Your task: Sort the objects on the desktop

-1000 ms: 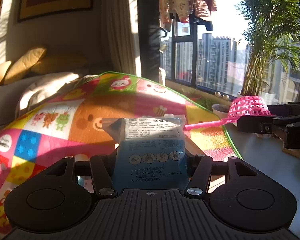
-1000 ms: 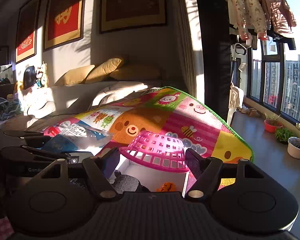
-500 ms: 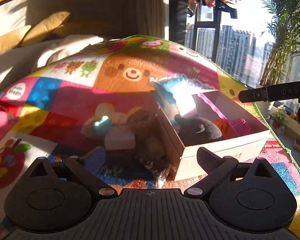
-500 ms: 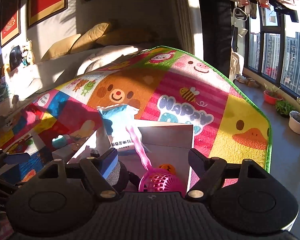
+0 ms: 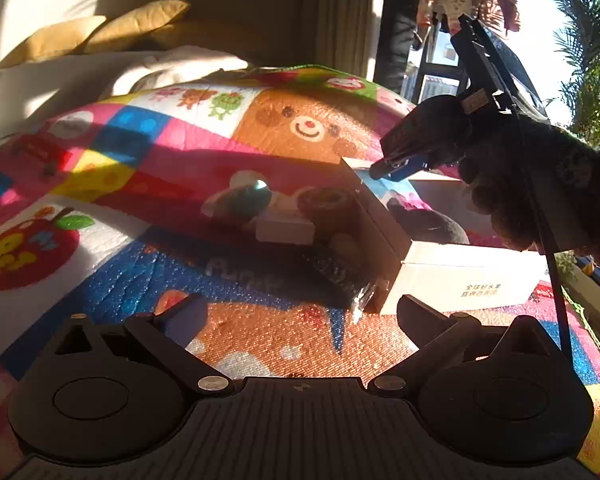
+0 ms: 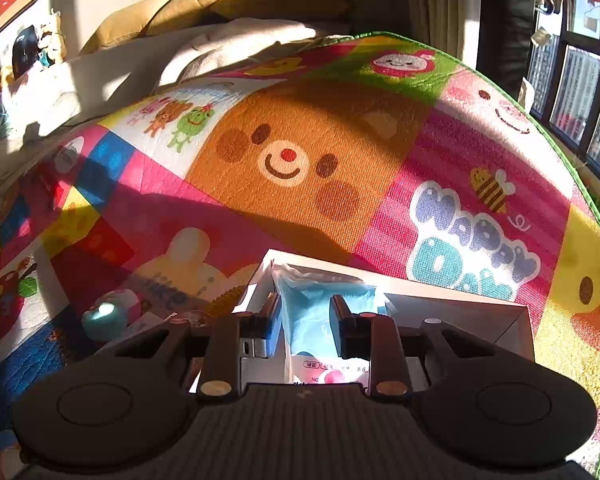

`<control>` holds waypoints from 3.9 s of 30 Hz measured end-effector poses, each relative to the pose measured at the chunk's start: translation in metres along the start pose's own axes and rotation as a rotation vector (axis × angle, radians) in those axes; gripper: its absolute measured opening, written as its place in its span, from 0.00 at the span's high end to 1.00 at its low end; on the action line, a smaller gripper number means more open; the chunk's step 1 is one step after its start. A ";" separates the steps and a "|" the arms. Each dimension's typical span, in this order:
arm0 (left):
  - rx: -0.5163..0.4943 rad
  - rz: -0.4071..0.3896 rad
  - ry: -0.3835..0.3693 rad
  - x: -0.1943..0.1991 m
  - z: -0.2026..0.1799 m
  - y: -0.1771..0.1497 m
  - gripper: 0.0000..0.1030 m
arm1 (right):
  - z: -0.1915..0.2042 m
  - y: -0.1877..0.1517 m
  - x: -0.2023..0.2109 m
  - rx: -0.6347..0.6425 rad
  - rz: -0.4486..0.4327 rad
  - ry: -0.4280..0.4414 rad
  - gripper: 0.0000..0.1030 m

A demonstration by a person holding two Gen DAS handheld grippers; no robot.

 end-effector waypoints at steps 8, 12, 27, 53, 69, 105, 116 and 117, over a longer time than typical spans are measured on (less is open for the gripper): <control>0.052 0.040 0.118 -0.007 0.024 0.000 0.00 | 0.035 -0.003 0.045 0.125 -0.050 0.036 0.77; 0.080 0.032 0.202 -0.005 0.041 0.001 0.00 | 0.098 -0.009 0.041 0.254 0.026 0.164 0.62; 0.068 0.024 0.082 -0.003 0.035 -0.003 0.00 | 0.142 -0.028 0.022 0.268 0.063 0.241 0.66; -0.104 0.072 0.197 -0.045 -0.020 0.021 0.00 | -0.034 -0.214 0.156 -0.251 -0.196 0.202 0.34; -0.128 0.169 0.057 -0.081 -0.009 0.031 0.00 | -0.043 -0.220 0.145 -0.331 -0.214 0.223 0.18; -0.248 0.089 -0.035 0.020 -0.055 -0.014 0.68 | -0.042 -0.221 0.152 -0.313 -0.258 0.173 0.09; -0.294 0.147 -0.023 0.076 -0.079 -0.072 0.40 | -0.019 -0.243 0.179 -0.270 -0.230 0.187 0.00; -0.275 0.153 -0.014 0.074 -0.076 -0.070 0.39 | -0.017 -0.246 0.183 -0.263 -0.224 0.184 0.00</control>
Point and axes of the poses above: each gripper's, at about its wrist camera, not at the fingertips, and x roughly against the way its jaws point, z to its left, y to its top, the point moved 6 cm from there along -x, roughly the way its jaws point, and after that the axes turned 4 degrees about y, right-handed, at the moved point
